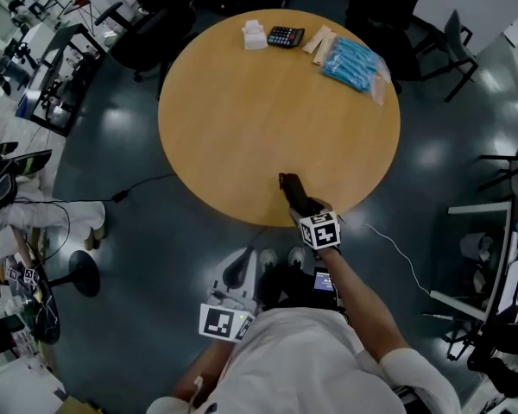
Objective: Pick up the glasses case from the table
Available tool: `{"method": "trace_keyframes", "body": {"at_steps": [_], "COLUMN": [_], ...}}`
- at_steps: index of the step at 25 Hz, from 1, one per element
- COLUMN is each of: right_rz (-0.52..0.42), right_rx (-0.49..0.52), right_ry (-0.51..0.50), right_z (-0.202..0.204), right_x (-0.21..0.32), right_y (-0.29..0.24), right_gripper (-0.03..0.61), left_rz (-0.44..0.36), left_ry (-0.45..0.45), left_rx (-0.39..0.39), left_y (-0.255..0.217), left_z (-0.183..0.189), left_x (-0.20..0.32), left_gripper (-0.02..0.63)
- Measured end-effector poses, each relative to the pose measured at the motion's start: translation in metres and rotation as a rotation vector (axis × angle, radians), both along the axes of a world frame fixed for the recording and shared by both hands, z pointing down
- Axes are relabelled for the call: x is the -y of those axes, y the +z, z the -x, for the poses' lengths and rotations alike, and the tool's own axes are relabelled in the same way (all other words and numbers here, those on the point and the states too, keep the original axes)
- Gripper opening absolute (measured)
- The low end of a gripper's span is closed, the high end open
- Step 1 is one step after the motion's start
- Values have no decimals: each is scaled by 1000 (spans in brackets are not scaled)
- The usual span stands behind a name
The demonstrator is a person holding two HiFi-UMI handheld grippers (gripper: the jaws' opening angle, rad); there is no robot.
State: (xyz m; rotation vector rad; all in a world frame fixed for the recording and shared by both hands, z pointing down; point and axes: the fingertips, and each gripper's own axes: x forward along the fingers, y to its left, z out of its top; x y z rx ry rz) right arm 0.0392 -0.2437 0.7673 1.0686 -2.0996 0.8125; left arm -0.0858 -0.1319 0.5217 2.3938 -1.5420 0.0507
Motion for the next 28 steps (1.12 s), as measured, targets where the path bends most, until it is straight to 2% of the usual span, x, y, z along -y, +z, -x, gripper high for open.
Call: {"method": "trace_keyframes", "body": {"at_steps": [3,7,9,12,14,19,24,28], "right_rz": [-70,-249,-407,-697,-786,-785,-767,-764], "right_rx": [18,53,127,271,292,292,306,299], "right_ry": [-36,-36,-6,18,9,33,107,126], "right_z": [-7,-25,-37,-49,-51,-57,-77,-79], "right_x": [-13,-27,-42,-80,-101,-112,-104,-104], "right_y": [-39,-109,-163,-263,-304,-311,-310,-309], "right_gripper": [267,264,265,265,265,265,265,265], "left_rz": [-25,-85,-111,-158,-182,-181,-188,-173], "left_ry": [2,16,26,57,80,104,125,125], "left_rx": [-11,-15,-14,-7,-10,-40,-34,-41], "left_y": [-9,-26,-34,-49,-55,-54,-59,-56], "left_z": [-5,-14,-19,-27,-34,-49,-61,-62], "left_x": [3,9,9,10,14,23,20,16], "left_gripper": [5,5,5,5,5,5,5,5]}}
